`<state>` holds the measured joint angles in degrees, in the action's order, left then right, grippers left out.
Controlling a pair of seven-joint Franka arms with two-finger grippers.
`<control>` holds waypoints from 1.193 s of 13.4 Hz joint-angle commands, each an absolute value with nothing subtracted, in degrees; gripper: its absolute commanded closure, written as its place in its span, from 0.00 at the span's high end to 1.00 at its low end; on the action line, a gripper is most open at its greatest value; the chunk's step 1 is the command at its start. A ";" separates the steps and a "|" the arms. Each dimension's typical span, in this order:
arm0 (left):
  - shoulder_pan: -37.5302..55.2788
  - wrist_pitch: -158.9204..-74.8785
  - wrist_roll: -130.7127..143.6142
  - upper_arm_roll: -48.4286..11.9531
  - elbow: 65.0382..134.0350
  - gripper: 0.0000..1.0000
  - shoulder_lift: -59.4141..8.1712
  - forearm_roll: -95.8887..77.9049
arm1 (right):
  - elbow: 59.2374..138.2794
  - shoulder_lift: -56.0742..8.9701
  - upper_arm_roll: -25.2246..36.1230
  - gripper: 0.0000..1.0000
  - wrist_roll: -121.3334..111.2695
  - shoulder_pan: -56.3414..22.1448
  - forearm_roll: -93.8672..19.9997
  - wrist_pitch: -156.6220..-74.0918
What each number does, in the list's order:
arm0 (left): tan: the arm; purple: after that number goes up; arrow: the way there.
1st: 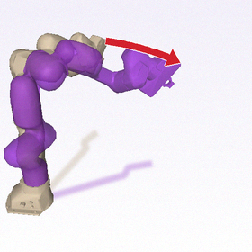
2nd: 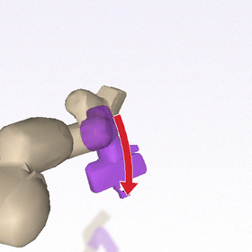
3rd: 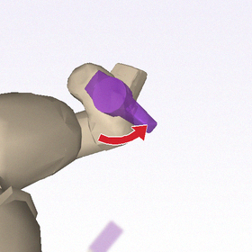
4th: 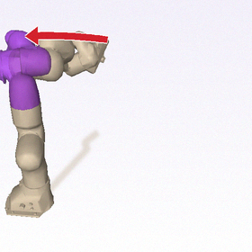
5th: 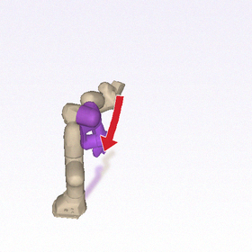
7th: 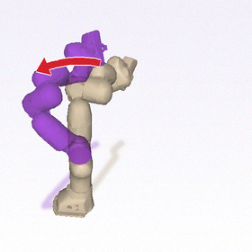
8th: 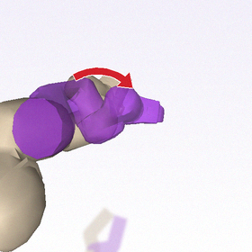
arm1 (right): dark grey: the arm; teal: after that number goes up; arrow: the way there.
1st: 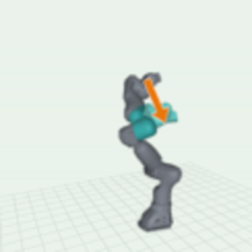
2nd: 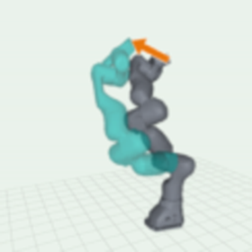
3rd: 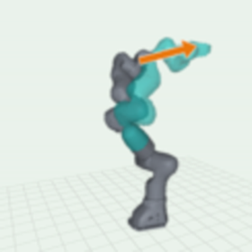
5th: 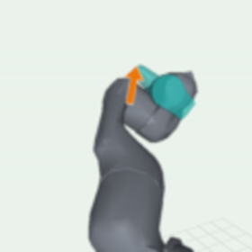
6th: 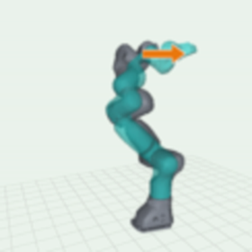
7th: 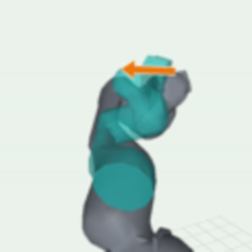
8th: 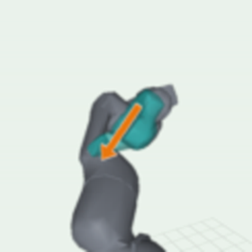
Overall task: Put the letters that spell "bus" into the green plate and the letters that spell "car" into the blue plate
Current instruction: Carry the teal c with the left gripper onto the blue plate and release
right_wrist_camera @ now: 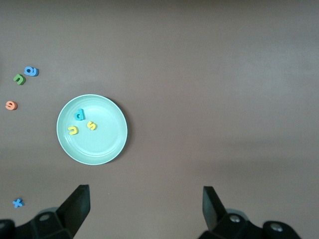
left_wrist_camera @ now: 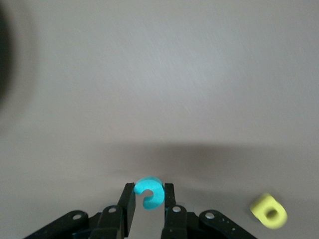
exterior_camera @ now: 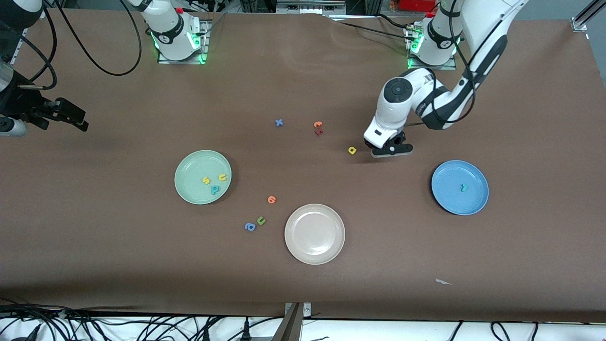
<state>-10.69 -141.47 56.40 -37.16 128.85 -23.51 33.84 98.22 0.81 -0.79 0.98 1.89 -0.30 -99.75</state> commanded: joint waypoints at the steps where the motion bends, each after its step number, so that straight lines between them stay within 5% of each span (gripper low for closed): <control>1: -16.76 -139.49 47.06 -37.53 124.99 0.23 -25.49 35.07 | 96.77 0.35 -0.79 1.00 0.62 1.85 -1.14 -98.53; 11: -31.73 -137.29 19.00 -34.81 116.37 0.23 -29.71 34.63 | 96.77 0.35 -0.70 1.00 0.18 1.85 -1.14 -97.30; 12: -31.64 -137.29 17.07 -33.76 116.37 0.33 -29.79 34.63 | 96.77 0.35 -0.70 1.00 0.18 1.85 -1.14 -97.29; 13: -31.73 -137.29 16.01 -33.49 116.37 0.84 -29.97 34.63 | 96.77 0.35 -0.70 1.00 0.09 1.85 -1.14 -97.38; 14: -31.73 -137.29 16.43 -33.49 116.28 1.00 -29.88 34.63 | 96.77 0.26 -0.62 1.00 0.09 1.85 -1.14 -97.30; 16: -31.47 -137.29 17.05 -33.66 116.19 1.00 -29.62 33.84 | 96.77 0.35 -0.70 1.00 0.09 1.85 -1.14 -97.38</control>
<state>-31.89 -138.52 17.68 -33.29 117.62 -29.54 33.83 98.14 0.75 -0.79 0.98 1.87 -0.31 -98.52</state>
